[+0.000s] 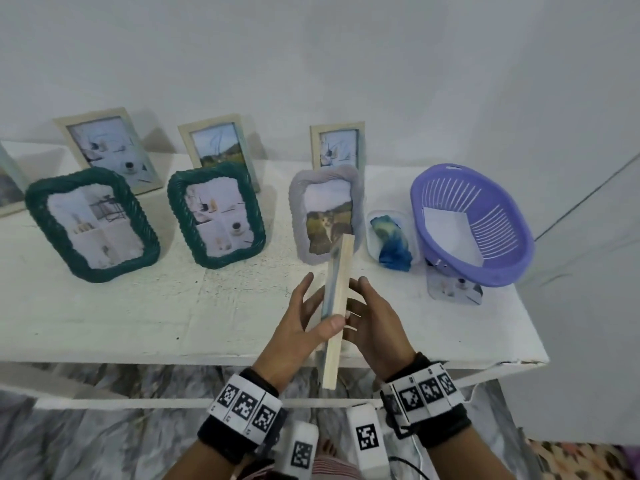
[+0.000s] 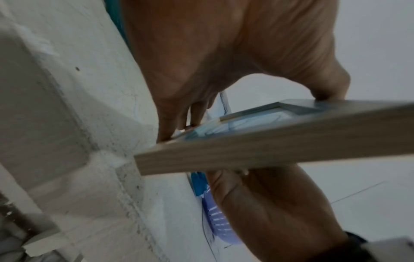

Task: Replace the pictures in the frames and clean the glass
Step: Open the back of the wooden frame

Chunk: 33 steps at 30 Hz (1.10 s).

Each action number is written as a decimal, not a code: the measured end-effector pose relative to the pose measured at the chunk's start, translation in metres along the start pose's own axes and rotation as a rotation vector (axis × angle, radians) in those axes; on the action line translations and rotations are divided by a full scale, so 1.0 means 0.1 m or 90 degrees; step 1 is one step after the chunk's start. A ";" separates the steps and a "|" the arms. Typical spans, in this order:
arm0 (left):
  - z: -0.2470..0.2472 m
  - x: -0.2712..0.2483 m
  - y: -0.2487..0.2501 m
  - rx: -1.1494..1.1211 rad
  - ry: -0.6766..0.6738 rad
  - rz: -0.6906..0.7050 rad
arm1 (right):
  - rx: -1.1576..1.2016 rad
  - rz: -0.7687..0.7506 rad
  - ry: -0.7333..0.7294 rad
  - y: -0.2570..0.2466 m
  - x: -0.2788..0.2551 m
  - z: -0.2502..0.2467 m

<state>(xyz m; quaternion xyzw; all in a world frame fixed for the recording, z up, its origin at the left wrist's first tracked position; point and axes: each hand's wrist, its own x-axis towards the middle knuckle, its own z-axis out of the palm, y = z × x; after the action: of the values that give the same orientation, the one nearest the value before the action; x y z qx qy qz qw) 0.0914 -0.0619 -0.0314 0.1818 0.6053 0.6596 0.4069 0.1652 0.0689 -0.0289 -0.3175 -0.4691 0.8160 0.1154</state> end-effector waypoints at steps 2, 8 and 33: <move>0.05 0.02 -0.06 -0.008 -0.016 0.026 | -0.004 -0.020 -0.008 -0.03 0.02 -0.04; 0.02 0.11 -0.02 -0.063 0.101 0.070 | -0.152 -0.085 0.088 -0.04 0.04 -0.27; -0.18 0.30 -0.52 0.436 0.236 0.086 | -0.758 -0.308 0.098 0.24 0.18 -0.80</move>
<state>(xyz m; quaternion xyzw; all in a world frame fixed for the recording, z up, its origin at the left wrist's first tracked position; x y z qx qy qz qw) 0.0768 -0.0544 -0.0915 0.2244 0.8403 0.4660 0.1624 0.2042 0.1199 -0.0848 -0.2699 -0.8901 0.3423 0.1332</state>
